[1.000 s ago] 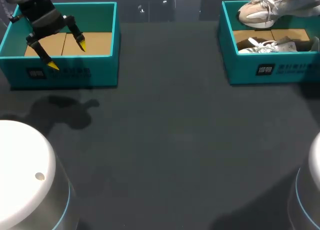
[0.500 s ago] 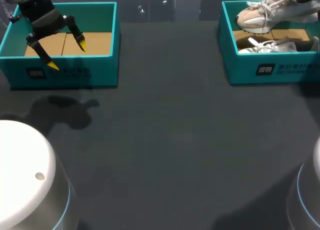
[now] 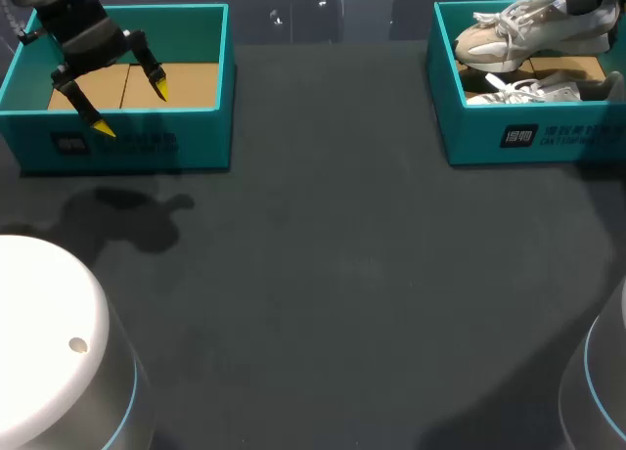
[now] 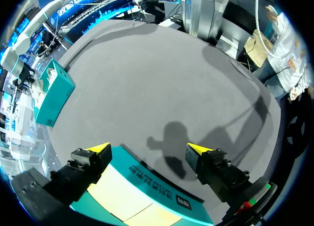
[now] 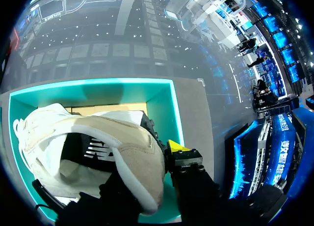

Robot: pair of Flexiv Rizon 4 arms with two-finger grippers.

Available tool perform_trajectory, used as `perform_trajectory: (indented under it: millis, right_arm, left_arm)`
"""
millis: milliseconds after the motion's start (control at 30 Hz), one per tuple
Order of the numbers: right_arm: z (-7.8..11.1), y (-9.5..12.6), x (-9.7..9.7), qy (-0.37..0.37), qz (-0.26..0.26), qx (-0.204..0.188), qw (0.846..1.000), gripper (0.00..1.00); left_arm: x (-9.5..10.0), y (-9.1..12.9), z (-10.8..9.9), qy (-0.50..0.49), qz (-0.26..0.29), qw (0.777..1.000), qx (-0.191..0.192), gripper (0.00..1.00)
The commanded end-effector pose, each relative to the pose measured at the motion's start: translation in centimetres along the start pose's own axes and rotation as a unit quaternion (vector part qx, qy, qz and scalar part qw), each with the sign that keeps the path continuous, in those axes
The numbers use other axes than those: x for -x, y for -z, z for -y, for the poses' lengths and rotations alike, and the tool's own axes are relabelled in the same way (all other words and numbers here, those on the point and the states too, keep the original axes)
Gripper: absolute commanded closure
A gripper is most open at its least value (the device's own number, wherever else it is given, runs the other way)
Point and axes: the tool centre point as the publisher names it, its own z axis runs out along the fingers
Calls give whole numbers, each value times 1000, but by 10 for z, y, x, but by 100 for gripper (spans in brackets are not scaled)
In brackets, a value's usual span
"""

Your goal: Take the shoe out of the shoebox, open the shoe tongue, remove and reinsert the insole, then place the shoe into the shoebox

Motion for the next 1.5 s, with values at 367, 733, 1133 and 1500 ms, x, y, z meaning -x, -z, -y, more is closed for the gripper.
perform_trajectory:
  millis: [367, 733, 1133, 1500]
  right_arm:
    - [-12, -22, -17, 19, -13, -8, 1000, 100]
    - [-9, -40, -29, 35, -25, -17, 999, 100]
    - [-4, -63, -40, 47, -42, -32, 997, 100]
    - [3, -81, -47, 49, -63, -46, 996, 100]
  left_arm:
    - [0, 0, 0, 0, 0, 1000, 1, 0]
    - [0, 0, 0, 0, 0, 1000, 1, 0]
    - [0, 0, 0, 0, 0, 1000, 1, 0]
    - [0, 0, 0, 0, 0, 1000, 1, 0]
